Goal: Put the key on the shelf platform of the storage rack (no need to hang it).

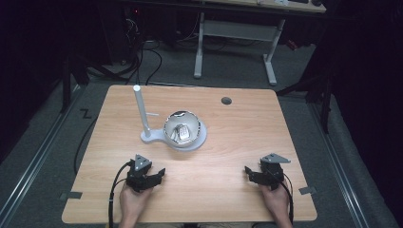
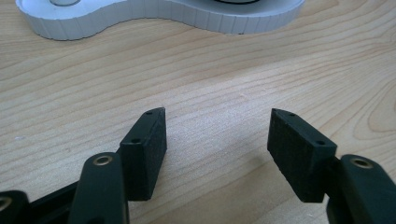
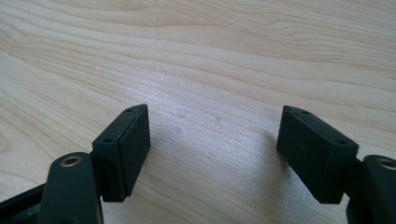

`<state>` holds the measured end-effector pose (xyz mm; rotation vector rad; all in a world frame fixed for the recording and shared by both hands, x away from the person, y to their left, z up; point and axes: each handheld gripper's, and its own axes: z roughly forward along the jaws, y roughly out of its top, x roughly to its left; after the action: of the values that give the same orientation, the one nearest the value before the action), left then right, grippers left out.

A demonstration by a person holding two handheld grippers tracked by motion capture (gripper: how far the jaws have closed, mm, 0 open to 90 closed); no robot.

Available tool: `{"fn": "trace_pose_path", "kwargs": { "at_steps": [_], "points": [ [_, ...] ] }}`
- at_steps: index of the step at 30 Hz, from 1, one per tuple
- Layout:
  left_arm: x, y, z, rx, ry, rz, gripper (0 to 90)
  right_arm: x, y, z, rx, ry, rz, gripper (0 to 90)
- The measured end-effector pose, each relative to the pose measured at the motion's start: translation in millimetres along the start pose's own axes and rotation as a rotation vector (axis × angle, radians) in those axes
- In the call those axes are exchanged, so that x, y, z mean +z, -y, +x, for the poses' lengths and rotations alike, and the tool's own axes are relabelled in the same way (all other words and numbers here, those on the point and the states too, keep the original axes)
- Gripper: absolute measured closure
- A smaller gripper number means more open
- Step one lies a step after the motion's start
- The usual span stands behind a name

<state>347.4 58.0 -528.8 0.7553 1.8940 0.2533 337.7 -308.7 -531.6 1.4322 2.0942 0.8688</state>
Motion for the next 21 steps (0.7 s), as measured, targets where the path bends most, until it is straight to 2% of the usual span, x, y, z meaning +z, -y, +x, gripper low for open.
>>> {"fn": "trace_pose_path", "kwargs": {
  "at_steps": [1,3,9,10,14,21],
  "points": [
    [0.2,2.1,-0.7,0.005,-0.005,-0.005,37.2,0.0,0.0,-0.1,-0.002,0.0,0.0,26.1],
    [0.9,6.2,0.0,0.046,-0.001,-0.014,35.8,0.0,0.0,0.0,0.0,0.0,0.0,26.1],
    [1.4,11.4,-1.1,0.062,-0.01,-0.028,34.5,0.0,0.1,0.0,0.0,0.0,0.0,26.1],
    [1.6,11.8,-0.1,0.084,-0.004,-0.029,34.3,0.0,0.1,0.0,0.0,0.0,0.0,26.1],
    [1.4,11.0,-1.0,0.06,-0.011,-0.029,33.9,0.0,0.1,0.0,0.0,0.0,0.0,26.2],
    [1.6,9.7,-0.8,0.057,-0.013,-0.028,33.2,0.0,0.1,0.1,0.001,0.001,-0.001,26.1]
  ]
}}
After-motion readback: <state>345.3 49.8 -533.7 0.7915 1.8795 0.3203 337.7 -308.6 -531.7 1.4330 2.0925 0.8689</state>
